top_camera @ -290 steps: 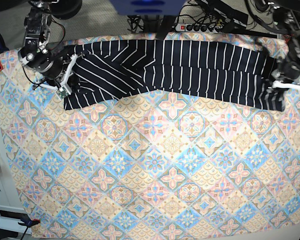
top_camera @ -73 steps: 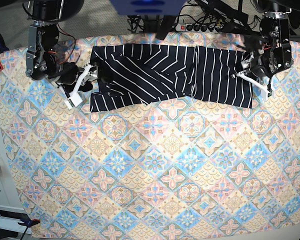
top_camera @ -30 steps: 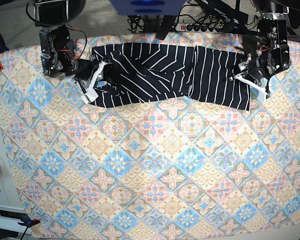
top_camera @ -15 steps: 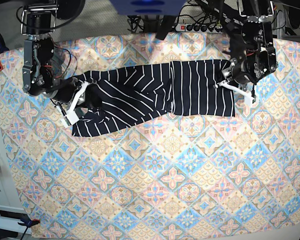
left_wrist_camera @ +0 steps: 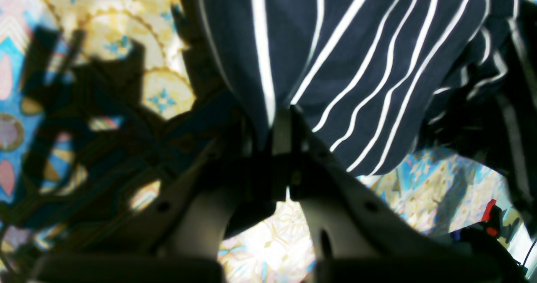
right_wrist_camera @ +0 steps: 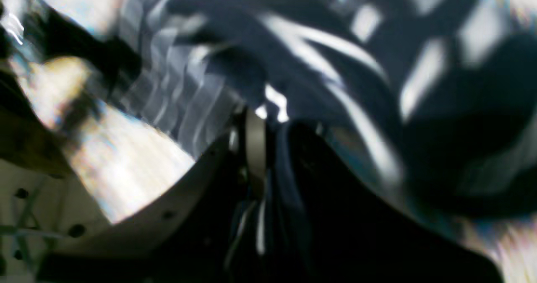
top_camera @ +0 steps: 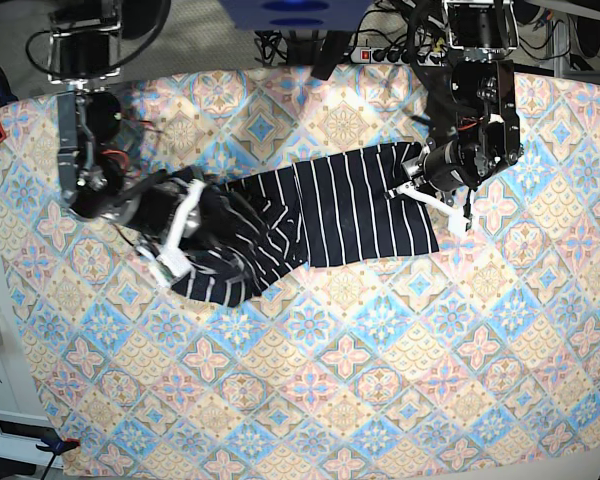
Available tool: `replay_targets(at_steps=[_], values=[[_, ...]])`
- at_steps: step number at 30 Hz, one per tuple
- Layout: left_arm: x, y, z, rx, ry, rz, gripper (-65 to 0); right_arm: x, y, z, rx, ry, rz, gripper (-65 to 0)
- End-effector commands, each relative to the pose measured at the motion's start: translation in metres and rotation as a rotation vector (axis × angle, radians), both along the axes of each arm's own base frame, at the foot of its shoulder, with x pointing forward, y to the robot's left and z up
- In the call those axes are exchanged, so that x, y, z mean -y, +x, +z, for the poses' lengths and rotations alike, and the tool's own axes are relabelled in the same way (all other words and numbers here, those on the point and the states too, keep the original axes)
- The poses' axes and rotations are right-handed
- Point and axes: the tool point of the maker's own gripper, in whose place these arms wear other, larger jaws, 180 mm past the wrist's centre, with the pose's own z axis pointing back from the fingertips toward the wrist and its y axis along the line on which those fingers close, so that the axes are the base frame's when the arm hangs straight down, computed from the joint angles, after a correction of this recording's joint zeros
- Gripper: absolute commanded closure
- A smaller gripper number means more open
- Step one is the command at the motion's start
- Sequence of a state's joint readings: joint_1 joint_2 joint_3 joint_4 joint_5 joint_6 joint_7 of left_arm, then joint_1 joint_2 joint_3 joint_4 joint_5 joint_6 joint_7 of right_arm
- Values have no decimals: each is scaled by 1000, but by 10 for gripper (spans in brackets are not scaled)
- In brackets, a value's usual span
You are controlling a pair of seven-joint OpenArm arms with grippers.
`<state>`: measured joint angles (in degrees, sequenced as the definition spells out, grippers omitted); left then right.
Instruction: Fold the T-shirt properly
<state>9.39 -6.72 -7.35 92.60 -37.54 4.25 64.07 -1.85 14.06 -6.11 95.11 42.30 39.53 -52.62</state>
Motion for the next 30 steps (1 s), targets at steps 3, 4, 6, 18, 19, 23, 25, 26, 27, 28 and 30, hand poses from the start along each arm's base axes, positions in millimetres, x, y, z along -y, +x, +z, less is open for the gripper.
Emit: replay_targets(at_steps=[3, 4, 6, 18, 19, 23, 25, 26, 27, 28, 30], values=[[-4, 7, 8, 33, 4, 1, -1, -30, 8, 23, 62, 75, 46, -7], [-4, 7, 8, 32, 4, 1, -2, -44, 9, 28, 74, 95, 69, -7], [-4, 7, 8, 33, 3, 1, -2, -64, 15, 37, 105, 95, 103, -8], [-4, 1, 6, 23, 2, 4, -8, -142, -10, -19, 35, -44, 292, -9], [-4, 1, 6, 23, 0, 4, -9, -143, -11, -23, 34, -52, 300, -9], [-4, -3, 4, 15, -2, 4, -65, -150, -8, -35, 38, -87, 319, -10], [-4, -4, 3, 12, -2, 4, -84, -161, -6, -34, 39, -85, 326, -11], [-4, -4, 3, 12, -2, 4, -89, -163, -7, -36, 35, -91, 329, -12], [-4, -4, 3, 12, -2, 4, -90, -165, -7, -38, 36, -98, 330, -21], [-4, -4, 3, 12, -2, 4, -91, -166, -7, -37, 40, -101, 331, -40], [-4, -4, 3, 11, 1, 4, -91, -171, -5, -33, 56, -102, 334, -104]])
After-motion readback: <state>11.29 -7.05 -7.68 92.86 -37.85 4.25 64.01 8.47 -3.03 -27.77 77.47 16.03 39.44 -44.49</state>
